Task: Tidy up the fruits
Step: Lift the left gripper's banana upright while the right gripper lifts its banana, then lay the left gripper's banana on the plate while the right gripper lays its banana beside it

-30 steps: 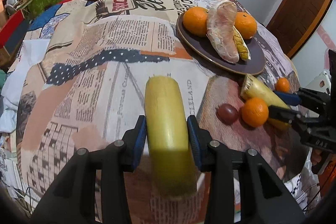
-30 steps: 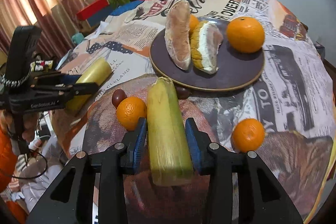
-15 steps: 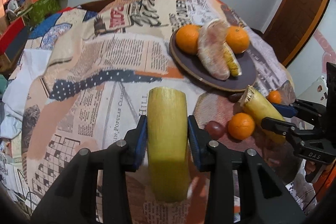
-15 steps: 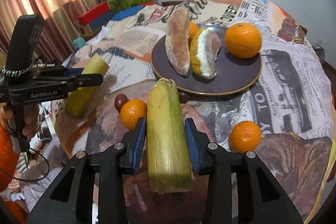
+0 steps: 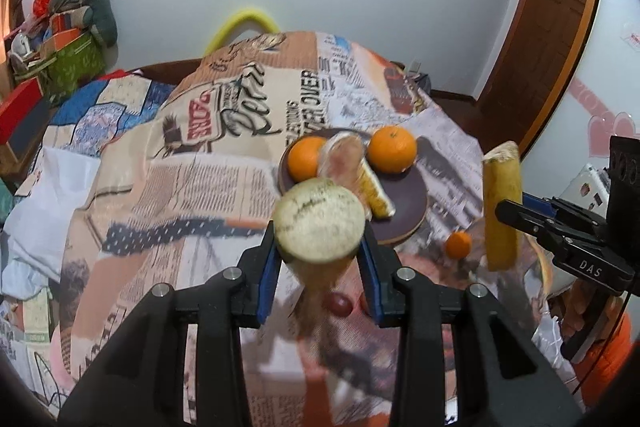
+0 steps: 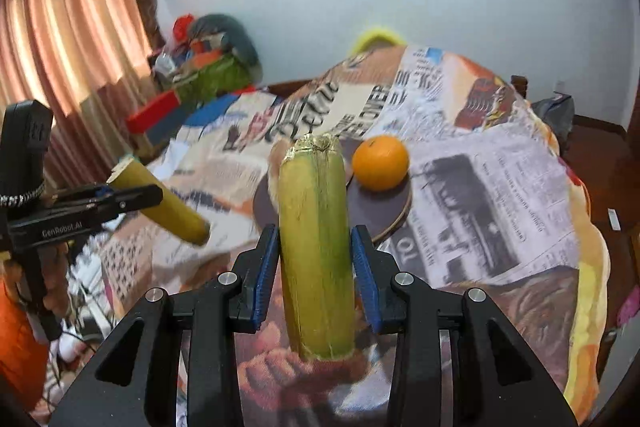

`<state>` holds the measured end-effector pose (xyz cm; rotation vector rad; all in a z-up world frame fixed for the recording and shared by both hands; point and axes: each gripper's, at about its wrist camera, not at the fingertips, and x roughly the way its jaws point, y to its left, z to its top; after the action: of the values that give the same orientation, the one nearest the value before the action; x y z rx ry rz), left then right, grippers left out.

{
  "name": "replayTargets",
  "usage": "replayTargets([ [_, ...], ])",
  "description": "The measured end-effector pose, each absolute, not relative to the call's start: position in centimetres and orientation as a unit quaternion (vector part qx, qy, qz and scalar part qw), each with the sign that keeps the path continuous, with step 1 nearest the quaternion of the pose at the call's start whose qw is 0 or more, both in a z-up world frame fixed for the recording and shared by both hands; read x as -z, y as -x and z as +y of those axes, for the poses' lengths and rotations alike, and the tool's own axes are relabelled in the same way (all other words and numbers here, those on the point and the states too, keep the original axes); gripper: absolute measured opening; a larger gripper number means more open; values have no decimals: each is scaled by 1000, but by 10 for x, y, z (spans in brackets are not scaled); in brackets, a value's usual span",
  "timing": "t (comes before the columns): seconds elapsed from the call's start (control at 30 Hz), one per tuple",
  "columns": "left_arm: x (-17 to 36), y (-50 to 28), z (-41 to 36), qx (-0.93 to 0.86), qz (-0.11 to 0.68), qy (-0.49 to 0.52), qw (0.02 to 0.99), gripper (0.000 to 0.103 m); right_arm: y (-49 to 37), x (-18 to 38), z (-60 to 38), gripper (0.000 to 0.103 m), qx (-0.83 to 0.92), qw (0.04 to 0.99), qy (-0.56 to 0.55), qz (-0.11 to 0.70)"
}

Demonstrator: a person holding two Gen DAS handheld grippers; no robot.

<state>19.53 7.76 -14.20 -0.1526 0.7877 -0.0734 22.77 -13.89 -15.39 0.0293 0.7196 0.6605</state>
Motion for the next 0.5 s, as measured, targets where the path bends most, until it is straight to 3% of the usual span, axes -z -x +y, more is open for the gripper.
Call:
replayTargets([
  [0.5, 151, -247, 43, 81, 394, 65, 913, 36, -259, 156, -142, 33, -306, 891, -31, 334],
])
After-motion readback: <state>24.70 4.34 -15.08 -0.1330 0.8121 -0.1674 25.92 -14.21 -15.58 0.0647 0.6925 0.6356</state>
